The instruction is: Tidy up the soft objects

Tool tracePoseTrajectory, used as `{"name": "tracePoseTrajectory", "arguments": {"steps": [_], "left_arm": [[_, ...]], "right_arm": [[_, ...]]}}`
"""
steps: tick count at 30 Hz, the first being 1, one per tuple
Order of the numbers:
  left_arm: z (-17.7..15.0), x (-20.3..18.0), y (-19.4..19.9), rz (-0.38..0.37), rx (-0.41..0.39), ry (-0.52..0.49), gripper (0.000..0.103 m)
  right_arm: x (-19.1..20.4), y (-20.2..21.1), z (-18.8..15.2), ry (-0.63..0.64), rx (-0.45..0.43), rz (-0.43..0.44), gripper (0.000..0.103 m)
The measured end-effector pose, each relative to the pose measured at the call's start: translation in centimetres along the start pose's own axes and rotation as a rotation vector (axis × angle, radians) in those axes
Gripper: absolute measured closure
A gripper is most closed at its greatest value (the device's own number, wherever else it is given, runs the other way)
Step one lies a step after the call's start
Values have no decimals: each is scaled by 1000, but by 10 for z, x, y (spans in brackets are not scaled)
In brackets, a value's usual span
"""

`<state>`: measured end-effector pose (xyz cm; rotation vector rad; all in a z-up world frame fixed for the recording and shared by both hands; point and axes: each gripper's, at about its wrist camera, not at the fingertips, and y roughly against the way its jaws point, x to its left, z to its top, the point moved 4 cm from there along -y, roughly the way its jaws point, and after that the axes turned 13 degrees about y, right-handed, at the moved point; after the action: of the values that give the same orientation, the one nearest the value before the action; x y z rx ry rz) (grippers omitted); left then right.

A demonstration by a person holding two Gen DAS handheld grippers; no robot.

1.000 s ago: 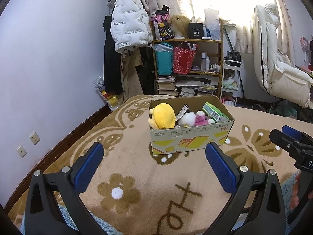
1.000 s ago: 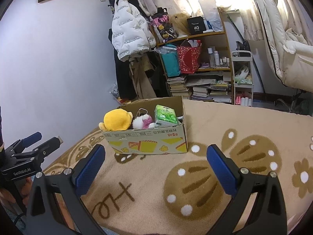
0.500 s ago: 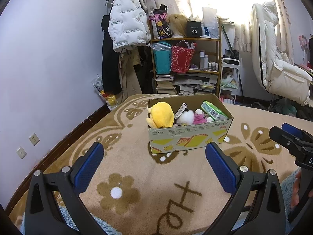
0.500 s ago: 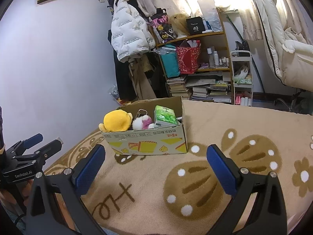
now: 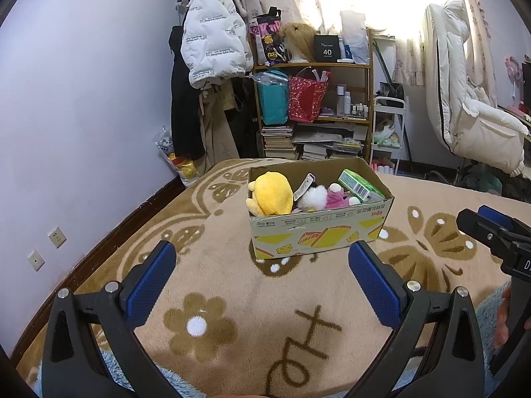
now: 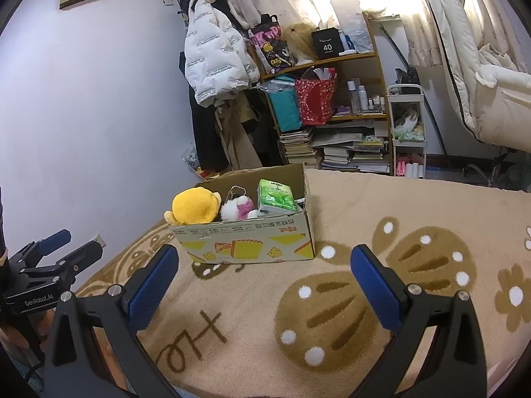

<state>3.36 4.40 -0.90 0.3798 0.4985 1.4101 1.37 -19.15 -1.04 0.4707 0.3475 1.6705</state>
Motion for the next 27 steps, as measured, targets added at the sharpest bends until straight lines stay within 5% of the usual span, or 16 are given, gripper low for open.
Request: {"name": "tracePoseTrajectory", "arguments": {"steps": [27], "left_arm": [[-5, 0, 0, -10, 3, -21, 0]], "right_arm": [[-1, 3, 0, -6, 0, -11, 0]]}}
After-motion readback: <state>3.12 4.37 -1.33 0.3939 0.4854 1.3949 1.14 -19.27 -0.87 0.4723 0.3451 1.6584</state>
